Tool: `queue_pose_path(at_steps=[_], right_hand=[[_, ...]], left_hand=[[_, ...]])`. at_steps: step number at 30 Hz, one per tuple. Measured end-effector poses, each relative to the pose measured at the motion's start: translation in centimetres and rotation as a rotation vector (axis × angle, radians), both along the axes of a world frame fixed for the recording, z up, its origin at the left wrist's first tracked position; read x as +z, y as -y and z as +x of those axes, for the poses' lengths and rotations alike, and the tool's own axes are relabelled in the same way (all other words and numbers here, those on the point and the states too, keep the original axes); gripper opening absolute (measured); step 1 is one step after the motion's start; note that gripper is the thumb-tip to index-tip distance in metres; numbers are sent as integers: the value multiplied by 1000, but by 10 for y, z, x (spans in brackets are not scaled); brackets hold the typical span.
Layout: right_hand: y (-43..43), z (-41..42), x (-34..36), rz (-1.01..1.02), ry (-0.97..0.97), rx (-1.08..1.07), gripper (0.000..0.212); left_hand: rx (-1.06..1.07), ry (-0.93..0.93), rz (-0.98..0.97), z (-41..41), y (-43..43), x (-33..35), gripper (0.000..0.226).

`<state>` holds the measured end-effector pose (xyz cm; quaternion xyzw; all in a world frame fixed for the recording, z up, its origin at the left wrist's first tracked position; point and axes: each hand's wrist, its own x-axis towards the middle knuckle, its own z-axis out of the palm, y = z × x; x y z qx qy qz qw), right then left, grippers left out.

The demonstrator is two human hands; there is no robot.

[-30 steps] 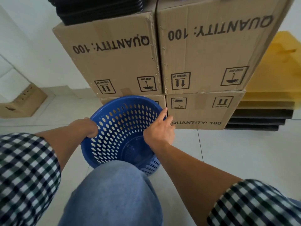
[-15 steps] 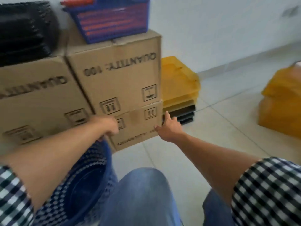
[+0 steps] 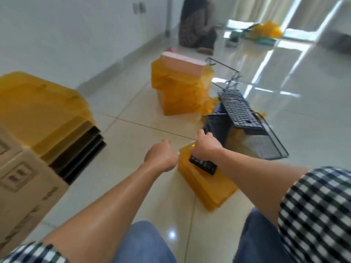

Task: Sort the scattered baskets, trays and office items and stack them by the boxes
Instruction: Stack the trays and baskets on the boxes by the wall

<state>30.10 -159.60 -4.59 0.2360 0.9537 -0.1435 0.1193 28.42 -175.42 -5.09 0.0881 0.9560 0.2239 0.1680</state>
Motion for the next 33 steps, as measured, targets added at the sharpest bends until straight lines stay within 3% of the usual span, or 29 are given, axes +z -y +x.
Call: queue_pose_path(at_steps=[4, 7, 9, 13, 18, 23, 28, 33], right_hand=[[-70, 33, 13, 2, 49, -201, 73], [-114, 47, 24, -85, 54, -338, 47], [-141, 46, 19, -237, -49, -439, 30], [-177, 36, -14, -566, -314, -757, 36], [-209, 39, -69, -536, -324, -927, 17], [-218, 31, -92, -498, -224, -858, 24], [-208, 27, -98, -91, -101, -604, 24], [-205, 20, -87, -30, -136, -582, 21]], left_hand=[[-100, 86, 145, 24, -58, -21, 44], [-94, 155, 224, 34, -88, -30, 30], [-58, 195, 267, 31, -108, -37, 32], [109, 370, 363, 21, -151, -55, 39], [302, 577, 417, 16, -195, -80, 51], [397, 505, 412, 9, -226, -98, 52], [368, 332, 249, 12, -238, -111, 43], [305, 209, 193, 15, -237, -103, 30]])
